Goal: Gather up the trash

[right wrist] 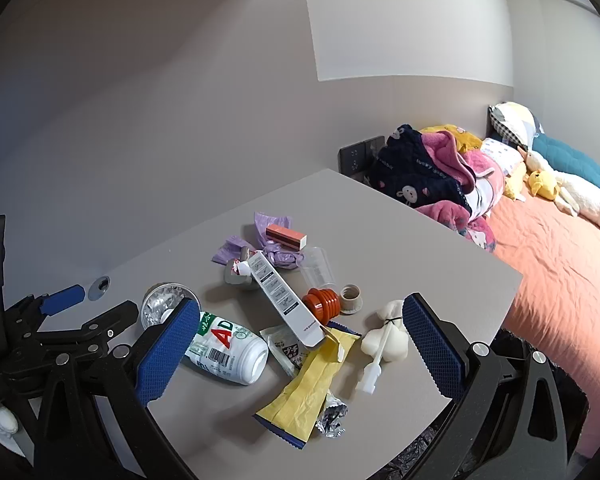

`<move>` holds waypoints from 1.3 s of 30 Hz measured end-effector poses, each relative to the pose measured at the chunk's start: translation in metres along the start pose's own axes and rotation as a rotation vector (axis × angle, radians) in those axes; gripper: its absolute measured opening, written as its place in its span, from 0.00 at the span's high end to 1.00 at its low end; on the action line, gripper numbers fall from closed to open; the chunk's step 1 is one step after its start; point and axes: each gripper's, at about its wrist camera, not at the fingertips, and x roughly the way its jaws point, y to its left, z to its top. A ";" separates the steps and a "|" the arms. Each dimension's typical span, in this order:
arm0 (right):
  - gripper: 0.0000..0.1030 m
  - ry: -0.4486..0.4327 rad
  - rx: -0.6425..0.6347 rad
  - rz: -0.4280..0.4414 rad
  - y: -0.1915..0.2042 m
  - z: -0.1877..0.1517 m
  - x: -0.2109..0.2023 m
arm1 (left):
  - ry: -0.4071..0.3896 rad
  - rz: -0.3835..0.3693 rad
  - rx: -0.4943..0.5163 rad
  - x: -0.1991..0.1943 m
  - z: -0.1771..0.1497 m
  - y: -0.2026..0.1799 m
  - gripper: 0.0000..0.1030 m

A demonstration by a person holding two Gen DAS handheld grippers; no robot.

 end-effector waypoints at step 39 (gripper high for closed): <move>0.02 -0.004 0.001 0.001 -0.001 0.001 -0.001 | -0.007 -0.010 0.013 -0.005 -0.001 -0.003 0.06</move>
